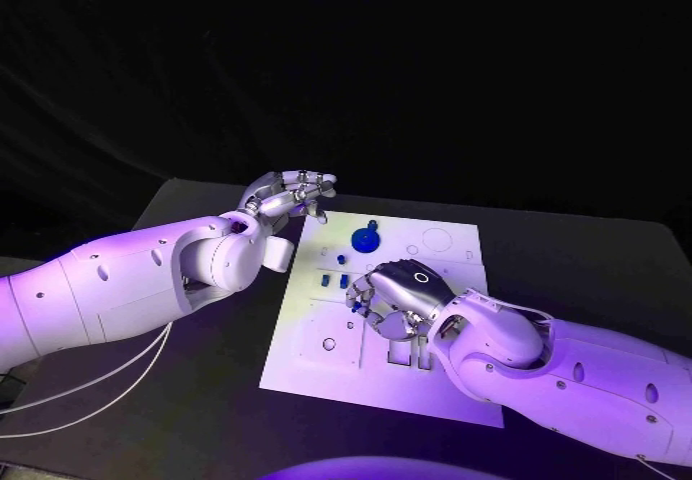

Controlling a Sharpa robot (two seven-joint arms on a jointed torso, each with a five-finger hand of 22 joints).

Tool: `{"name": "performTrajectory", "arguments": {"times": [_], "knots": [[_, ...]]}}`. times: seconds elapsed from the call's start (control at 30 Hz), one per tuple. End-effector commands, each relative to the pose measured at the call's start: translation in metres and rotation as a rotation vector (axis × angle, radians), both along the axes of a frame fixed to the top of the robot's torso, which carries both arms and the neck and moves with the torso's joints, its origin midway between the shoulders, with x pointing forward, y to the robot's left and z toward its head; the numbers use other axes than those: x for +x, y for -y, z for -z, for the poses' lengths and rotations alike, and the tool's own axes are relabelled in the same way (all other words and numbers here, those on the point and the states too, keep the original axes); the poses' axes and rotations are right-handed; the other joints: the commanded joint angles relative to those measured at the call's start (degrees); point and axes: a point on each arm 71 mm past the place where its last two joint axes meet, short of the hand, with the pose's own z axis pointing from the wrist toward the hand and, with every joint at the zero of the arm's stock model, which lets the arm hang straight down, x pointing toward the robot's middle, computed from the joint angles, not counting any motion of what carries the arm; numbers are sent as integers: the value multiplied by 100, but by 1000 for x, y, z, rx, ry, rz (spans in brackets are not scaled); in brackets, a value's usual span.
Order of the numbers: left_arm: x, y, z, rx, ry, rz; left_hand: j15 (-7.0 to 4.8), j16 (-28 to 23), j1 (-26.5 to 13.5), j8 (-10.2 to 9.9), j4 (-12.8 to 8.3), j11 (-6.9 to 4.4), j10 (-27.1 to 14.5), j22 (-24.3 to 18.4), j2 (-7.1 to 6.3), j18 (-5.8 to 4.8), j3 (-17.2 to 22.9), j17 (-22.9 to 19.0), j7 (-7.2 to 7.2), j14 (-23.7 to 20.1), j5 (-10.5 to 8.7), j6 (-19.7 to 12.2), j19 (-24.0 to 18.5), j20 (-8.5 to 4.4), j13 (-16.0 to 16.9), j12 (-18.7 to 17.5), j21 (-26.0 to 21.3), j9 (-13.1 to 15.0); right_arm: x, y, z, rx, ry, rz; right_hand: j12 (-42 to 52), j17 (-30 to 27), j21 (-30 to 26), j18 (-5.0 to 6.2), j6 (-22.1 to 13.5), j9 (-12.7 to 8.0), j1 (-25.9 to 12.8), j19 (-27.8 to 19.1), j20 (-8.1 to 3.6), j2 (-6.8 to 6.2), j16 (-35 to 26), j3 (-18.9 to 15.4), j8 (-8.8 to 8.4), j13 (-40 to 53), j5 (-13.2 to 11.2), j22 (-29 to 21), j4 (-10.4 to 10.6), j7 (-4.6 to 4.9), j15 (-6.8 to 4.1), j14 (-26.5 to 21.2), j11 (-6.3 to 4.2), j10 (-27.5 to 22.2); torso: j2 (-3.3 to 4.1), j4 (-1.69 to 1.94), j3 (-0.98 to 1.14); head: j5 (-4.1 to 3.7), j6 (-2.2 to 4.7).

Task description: Assemble the parts on the task board

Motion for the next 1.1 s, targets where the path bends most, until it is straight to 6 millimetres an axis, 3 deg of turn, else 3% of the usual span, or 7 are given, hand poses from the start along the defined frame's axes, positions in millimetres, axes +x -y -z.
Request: {"name": "performTrajectory", "arguments": {"times": [0.03,0.37,1.1], "knots": [[0,4,-1,-5,6,24,-1,-18,2,-11,-37,-1,-33,-10,-8,76,-10,-5,3,-32,32,-33,12,15,9,38,-27,-5,-3,-3,5,-2,-11,-23,3,0,-29,-52,39,6,-52,-28,1,16,20,11,35,8,20,-5,-15,23,-37,237,-35,2,-4,1,5,51,-49],[1,4,-1,-1,8,28,0,-19,-1,-11,-35,0,-38,-11,-8,76,-12,-7,5,-34,31,-36,11,17,9,42,-29,-6,-7,-6,15,-13,-39,-31,0,-1,-29,-53,34,5,-54,-29,2,19,20,13,32,8,26,-3,-18,26,-36,236,-33,0,-2,-5,3,97,-126],[1,3,0,2,6,26,3,-20,-8,-10,-31,3,-44,-13,-8,76,-14,-9,6,-37,31,-39,9,19,10,47,-33,-6,-9,-5,24,-34,-64,-27,-2,-4,-30,-52,32,6,-61,-30,2,22,18,12,31,7,27,-3,-15,28,-35,236,-31,-1,1,-1,5,114,-154]]}}
